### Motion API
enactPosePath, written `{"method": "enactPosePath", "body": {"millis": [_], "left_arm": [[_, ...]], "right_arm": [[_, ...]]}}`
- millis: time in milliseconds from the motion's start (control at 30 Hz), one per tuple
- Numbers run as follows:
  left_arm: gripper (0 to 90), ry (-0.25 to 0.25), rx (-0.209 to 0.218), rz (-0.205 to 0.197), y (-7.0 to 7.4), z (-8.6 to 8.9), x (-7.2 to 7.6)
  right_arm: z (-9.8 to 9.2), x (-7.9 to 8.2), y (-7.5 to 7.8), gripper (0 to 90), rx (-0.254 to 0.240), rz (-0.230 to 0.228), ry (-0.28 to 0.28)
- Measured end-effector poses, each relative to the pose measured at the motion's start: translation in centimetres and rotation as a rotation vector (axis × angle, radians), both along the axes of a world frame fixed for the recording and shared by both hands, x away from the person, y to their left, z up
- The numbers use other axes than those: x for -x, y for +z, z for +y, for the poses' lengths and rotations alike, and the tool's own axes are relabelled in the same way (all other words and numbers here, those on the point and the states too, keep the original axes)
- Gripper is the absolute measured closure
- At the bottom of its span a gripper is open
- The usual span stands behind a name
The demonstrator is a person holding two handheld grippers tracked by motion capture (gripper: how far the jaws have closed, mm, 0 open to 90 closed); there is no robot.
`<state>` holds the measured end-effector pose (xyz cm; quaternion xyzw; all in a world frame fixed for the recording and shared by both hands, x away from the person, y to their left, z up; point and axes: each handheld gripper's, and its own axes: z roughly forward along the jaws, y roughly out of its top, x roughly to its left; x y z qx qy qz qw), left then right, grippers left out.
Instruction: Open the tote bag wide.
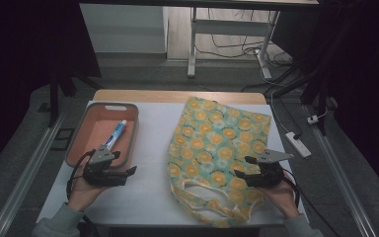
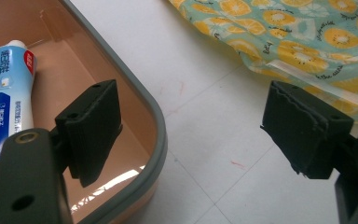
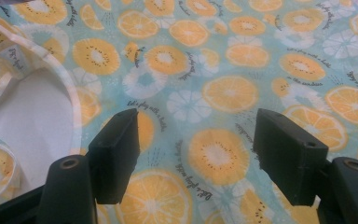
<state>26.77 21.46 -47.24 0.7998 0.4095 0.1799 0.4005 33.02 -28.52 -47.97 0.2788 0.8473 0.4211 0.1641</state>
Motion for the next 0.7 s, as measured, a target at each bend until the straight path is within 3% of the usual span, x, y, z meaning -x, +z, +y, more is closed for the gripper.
{"method": "enactPosePath", "body": {"millis": [333, 700], "left_arm": [[20.0, -0.012, -0.006, 0.004, -0.1, -0.4, 0.0], [20.4, -0.024, -0.013, 0.010, -0.1, -0.8, 0.0]], "right_arm": [[0.1, 0.1, 0.6, 31.3, -0.006, -0.006, -0.002], [1.8, 0.3, 2.7, 31.2, 0.036, -0.003, 0.060]]}}
